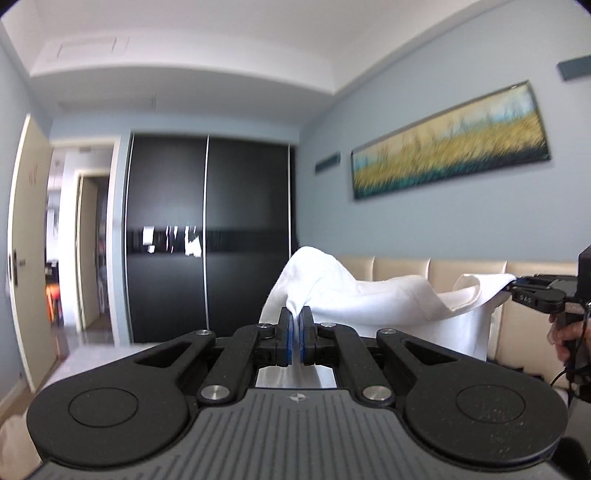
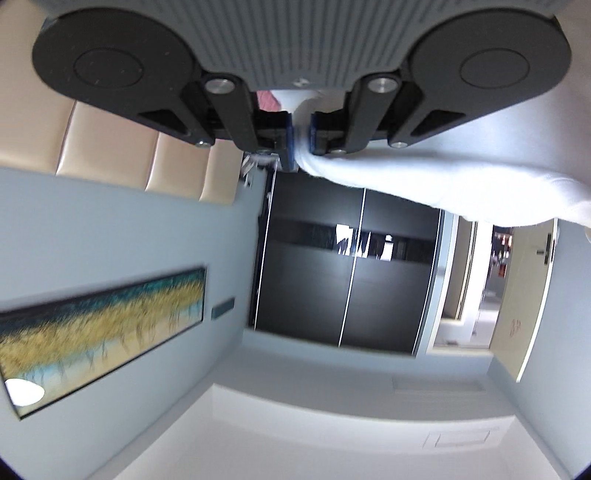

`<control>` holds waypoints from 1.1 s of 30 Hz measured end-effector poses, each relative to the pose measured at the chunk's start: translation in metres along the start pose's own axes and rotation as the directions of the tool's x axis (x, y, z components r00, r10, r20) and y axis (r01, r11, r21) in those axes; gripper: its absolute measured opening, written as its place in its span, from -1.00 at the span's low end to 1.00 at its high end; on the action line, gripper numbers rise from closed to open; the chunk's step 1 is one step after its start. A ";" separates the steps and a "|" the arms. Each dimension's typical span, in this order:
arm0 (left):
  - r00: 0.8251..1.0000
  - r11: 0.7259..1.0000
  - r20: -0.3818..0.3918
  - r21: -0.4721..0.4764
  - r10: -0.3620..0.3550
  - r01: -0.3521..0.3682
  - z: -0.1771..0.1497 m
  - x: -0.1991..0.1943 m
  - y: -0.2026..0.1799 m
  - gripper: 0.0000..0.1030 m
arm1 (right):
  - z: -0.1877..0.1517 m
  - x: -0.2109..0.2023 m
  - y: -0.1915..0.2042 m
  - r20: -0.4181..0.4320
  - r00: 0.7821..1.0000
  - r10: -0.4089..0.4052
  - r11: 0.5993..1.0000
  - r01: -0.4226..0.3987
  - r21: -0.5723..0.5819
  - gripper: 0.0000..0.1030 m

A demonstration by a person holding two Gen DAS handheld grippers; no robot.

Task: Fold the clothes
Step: 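Raise the held shirt high with both grippers and shake it out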

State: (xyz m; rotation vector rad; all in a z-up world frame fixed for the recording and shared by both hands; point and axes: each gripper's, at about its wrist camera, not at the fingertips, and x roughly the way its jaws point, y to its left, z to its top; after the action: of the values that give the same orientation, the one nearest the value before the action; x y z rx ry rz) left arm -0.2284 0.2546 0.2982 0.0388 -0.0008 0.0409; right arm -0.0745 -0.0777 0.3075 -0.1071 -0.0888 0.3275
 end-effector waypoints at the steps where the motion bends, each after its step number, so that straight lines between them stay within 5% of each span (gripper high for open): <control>1: 1.000 1.000 0.025 0.007 -0.002 0.001 0.005 -0.008 -0.004 -0.96 | 0.007 -0.010 -0.001 0.030 1.000 -0.004 1.000 0.004 0.001 -0.82; 7: 0.984 0.999 0.175 0.043 0.024 -0.032 0.038 -0.045 -0.020 -0.96 | 0.052 -0.059 -0.003 0.221 0.975 -0.003 1.000 0.003 0.000 -0.82; 12: 0.981 0.997 0.178 -0.001 0.078 -0.080 0.043 -0.033 -0.004 -0.97 | 0.060 -0.046 0.008 0.193 0.978 0.083 0.997 -0.083 -0.013 -0.81; 16: 0.994 0.992 0.006 -0.060 0.114 -0.113 0.007 0.017 0.026 -0.97 | 0.017 -0.002 0.027 0.051 0.991 0.124 0.992 -0.123 -0.029 -0.81; 20: 0.972 0.983 -0.185 -0.089 0.142 -0.161 -0.047 0.077 0.053 -0.96 | -0.046 0.057 0.048 -0.135 0.978 0.160 0.985 -0.167 -0.039 -0.81; 33: 0.847 0.963 -0.504 -0.102 0.167 -0.251 -0.192 0.235 0.131 -0.97 | -0.199 0.242 0.094 -0.543 0.816 0.199 0.965 -0.259 -0.036 -0.81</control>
State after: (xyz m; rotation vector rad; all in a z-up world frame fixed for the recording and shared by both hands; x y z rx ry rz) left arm 0.0013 0.4024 0.1116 -0.1397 0.5068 0.2711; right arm 0.1445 0.0709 0.1160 -0.3171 0.4707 0.5257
